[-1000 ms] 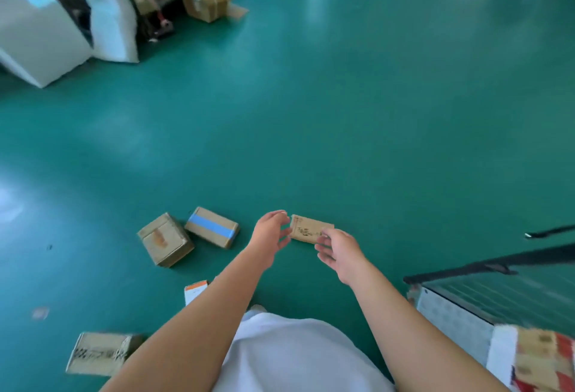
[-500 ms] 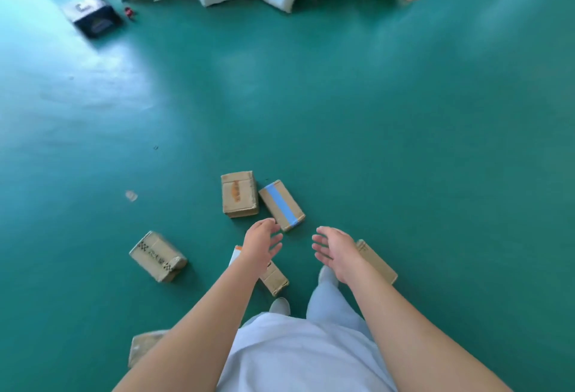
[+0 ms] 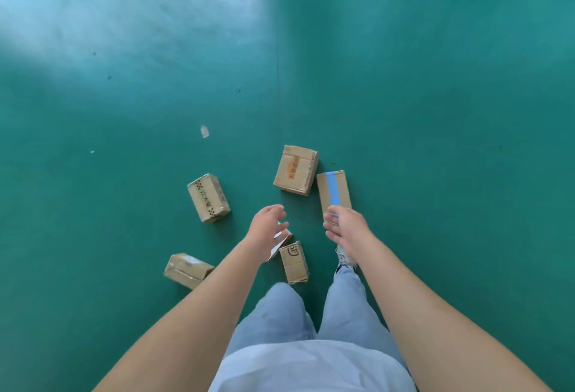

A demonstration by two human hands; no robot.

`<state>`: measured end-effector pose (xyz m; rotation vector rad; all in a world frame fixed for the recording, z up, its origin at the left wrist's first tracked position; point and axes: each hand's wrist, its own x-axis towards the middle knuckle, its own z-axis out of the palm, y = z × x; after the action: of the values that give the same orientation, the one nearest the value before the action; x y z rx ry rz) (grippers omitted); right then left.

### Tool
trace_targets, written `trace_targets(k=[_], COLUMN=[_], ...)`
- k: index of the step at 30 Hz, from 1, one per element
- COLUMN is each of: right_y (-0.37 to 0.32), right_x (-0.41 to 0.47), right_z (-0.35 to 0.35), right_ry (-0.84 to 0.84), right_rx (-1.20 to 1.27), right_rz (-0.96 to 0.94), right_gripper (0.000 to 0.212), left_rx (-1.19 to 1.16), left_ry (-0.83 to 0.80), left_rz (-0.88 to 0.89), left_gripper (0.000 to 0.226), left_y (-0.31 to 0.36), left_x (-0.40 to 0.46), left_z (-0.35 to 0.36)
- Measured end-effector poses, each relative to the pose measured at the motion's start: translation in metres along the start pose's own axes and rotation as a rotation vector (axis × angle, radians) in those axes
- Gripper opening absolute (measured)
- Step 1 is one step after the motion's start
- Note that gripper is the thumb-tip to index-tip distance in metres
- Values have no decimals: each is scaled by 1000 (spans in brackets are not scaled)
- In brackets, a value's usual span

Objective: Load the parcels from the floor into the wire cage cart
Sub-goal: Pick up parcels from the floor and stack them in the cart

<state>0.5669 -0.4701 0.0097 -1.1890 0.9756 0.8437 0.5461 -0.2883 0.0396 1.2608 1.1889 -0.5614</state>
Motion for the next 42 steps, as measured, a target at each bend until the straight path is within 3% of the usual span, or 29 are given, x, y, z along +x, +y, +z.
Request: trace_targets(k=[7, 17, 21, 29, 32, 35, 38, 42], right_y=[-24, 5, 25, 59, 68, 75, 87, 101], right_x=[76, 256, 351, 537, 591, 628, 649, 641], right_z=[3, 38, 60, 107, 121, 130, 136, 139], right_ry=[-12, 91, 122, 133, 152, 177, 158, 210], right_rx=[-151, -226, -270, -355, -362, -361, -344, -356], right_rz=[91, 224, 239, 235, 195, 167, 166, 148], right_gripper=[27, 34, 43, 22, 47, 68, 72, 68], left_rx=[7, 192, 288, 468, 565, 635, 621, 551], left_ry=[37, 28, 29, 53, 42, 19, -24, -23], left_rz=[-54, -146, -152, -113, -51, -13, 10, -25], left_gripper=[23, 13, 33, 64, 76, 64, 38, 43], left_y=[27, 14, -1, -23, -25, -31, -45, -66], left_x=[71, 293, 406, 612, 671, 708, 731, 720], left_z=[15, -1, -11, -16, -7, 3, 8, -6])
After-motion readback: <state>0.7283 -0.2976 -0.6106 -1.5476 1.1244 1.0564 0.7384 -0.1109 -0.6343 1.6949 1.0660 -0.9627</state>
